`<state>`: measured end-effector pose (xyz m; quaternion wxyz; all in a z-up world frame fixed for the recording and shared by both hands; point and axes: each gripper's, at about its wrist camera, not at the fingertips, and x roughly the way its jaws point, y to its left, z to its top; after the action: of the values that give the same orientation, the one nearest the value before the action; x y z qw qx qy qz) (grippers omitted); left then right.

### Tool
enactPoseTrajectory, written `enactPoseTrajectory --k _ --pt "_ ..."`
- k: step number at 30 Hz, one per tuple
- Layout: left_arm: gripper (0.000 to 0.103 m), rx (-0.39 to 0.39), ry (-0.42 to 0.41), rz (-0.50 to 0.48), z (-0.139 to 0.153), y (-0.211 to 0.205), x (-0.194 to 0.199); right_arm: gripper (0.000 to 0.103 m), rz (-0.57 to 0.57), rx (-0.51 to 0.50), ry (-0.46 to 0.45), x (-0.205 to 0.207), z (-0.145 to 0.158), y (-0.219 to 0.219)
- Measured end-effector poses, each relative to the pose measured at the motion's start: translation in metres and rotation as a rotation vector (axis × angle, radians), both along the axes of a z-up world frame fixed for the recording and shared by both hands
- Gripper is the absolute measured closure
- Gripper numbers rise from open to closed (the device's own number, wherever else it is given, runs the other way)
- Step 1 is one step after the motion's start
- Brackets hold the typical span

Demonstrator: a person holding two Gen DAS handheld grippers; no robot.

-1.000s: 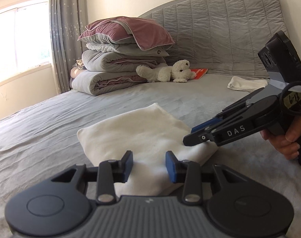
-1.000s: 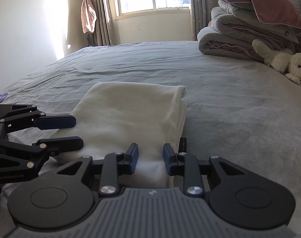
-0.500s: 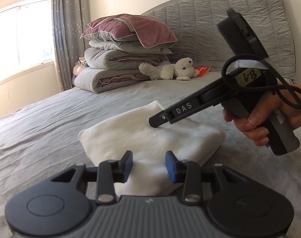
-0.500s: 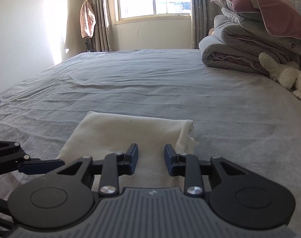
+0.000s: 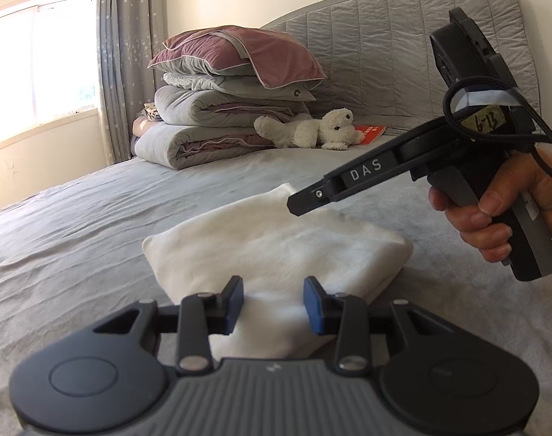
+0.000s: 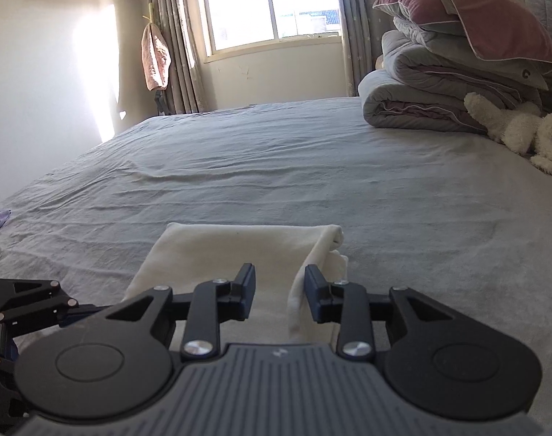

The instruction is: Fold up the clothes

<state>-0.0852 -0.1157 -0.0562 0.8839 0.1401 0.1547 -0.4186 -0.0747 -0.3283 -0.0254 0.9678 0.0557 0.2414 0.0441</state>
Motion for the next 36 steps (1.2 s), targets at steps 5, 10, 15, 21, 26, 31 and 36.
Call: enactPoseTrajectory --k 5,10,15,21,26,31,36 --pt "0.067 0.012 -0.006 0.002 0.002 -0.002 -0.003 0.063 -0.001 -0.068 0.033 -0.002 -0.016 0.007" --pt "0.065 0.009 0.01 0.002 0.009 0.0 -0.003 0.061 -0.018 -0.02 0.054 -0.014 -0.014 -0.01" --pt "0.05 -0.011 0.07 -0.003 0.017 0.004 0.003 0.052 0.007 0.014 0.087 -0.021 -0.009 -0.015" --pt "0.035 -0.064 0.182 -0.002 0.031 0.011 0.014 0.029 -0.01 0.113 0.121 -0.019 -0.002 -0.024" --pt "0.031 -0.116 0.286 0.048 0.039 0.02 0.03 0.014 -0.035 0.18 0.149 -0.01 0.004 -0.033" --pt "0.028 -0.164 0.377 0.119 0.035 0.031 0.052 0.013 -0.08 0.217 0.206 0.003 -0.002 -0.042" --pt "0.027 -0.205 0.513 0.174 0.02 0.039 0.073 0.013 -0.117 0.333 0.258 0.009 -0.018 -0.058"
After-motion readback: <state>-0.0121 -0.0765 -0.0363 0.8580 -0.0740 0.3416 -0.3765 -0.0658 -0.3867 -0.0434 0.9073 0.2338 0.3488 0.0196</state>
